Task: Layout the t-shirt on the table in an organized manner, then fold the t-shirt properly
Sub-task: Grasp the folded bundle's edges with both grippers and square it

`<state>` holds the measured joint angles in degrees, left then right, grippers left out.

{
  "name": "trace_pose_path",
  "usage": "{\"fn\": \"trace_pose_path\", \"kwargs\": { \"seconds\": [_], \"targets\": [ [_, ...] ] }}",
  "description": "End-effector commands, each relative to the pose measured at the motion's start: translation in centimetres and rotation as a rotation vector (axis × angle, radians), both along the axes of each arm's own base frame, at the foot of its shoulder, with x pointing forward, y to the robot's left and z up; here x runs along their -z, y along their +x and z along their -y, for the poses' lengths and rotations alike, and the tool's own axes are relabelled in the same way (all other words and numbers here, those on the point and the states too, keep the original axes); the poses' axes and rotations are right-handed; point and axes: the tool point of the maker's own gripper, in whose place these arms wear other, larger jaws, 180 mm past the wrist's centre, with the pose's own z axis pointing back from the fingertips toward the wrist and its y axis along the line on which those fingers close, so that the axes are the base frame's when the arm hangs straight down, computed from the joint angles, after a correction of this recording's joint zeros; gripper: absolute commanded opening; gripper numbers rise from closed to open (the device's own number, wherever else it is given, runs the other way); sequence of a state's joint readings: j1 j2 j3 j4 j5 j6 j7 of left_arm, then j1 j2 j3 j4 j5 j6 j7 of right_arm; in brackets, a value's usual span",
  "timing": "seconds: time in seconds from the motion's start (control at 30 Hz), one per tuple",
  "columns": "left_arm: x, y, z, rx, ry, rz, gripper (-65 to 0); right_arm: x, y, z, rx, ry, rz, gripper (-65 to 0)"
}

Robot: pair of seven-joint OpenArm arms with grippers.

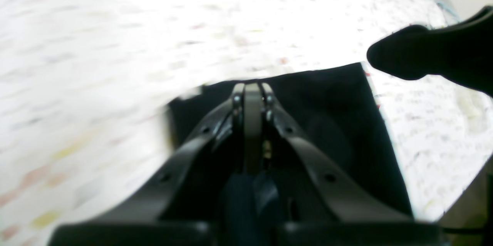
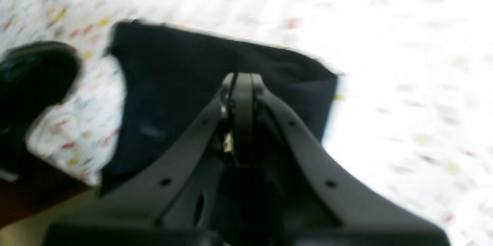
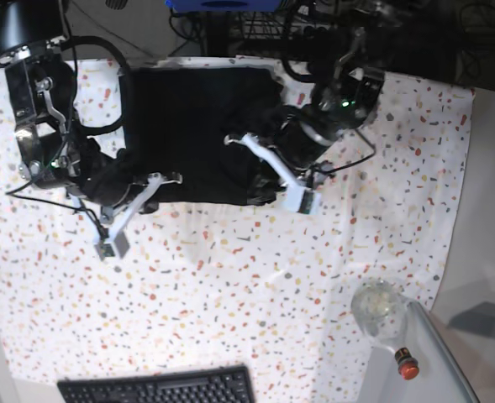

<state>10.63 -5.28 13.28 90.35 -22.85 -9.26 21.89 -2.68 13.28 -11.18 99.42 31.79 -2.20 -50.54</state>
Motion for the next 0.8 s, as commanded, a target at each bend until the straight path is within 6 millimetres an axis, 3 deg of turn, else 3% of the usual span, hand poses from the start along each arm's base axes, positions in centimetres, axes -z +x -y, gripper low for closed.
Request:
{"fn": "trace_pose_path", "kwargs": {
  "seconds": [0.0, 0.1, 0.17, 0.6, 0.67, 0.77],
  "targets": [
    [0.4, 0.6, 0.9, 0.006, 0.005, 0.003, -65.0, -1.1, 0.9, 0.4, 0.010, 0.009, 0.038, -65.0],
    [4.0, 0.4, 2.2, 0.042, 0.093, -0.063, -65.0, -1.0, 1.2, 2.0, 0.040, -0.012, 0.040, -65.0],
    [5.6, -0.1, 1.9, 0.047, 0.135, -0.093, -65.0, -0.3, 1.1, 2.5, 0.050, -0.021, 0.018, -65.0],
    [7.2, -1.3, -0.4, 0.030, 0.230, -0.119, -65.0, 6.5, -0.3, 5.0, 0.133, -0.051, -0.110, -65.0],
    [7.3, -1.4, -0.4, 0.031, 0.232, -0.122, -65.0, 5.7, -0.1, 4.8, 0.130, -0.041, -0.086, -65.0],
    [7.3, -1.4, -0.4, 0.032, 0.235, -0.121, -65.0, 2.6, -0.5, 3.3, 0.089, -0.015, 0.003, -65.0]
  ]
}}
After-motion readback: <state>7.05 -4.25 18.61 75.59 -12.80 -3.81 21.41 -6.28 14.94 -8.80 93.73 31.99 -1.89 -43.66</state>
